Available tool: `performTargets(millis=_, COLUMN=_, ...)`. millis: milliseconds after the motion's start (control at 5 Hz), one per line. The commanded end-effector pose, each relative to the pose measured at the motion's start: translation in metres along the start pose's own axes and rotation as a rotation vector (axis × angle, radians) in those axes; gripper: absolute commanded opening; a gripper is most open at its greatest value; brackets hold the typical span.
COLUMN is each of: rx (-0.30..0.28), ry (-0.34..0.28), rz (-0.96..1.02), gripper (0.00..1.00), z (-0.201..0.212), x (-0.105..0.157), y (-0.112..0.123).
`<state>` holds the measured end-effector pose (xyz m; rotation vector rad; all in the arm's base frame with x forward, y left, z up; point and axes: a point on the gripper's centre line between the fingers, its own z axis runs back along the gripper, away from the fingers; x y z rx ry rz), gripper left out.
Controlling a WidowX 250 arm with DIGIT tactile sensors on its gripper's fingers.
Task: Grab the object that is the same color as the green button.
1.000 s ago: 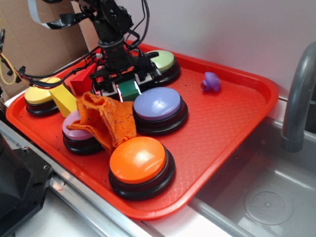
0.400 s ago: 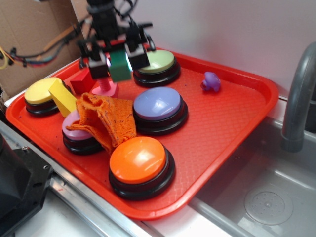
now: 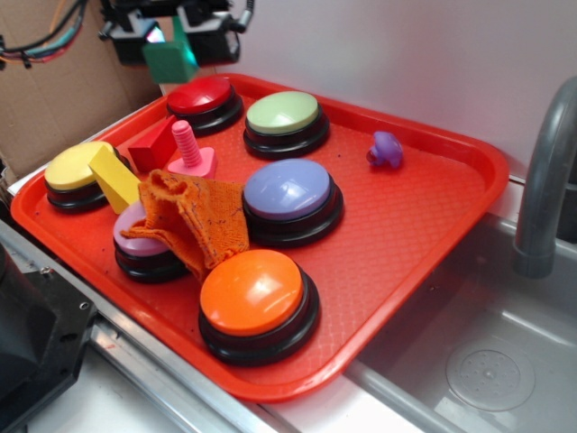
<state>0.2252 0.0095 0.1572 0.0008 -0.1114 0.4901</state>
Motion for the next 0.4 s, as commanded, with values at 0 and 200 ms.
performTargets(millis=0, rx=-0.003, ry=0.001, rz=-0.278, gripper=0.0, z=0.0341, x=-0.007, y=0.0055)
performTargets(millis=200, rx=-0.003, ry=0.03, rz=-0.267, gripper=0.0, z=0.031, x=-0.0057, y=0.0082)
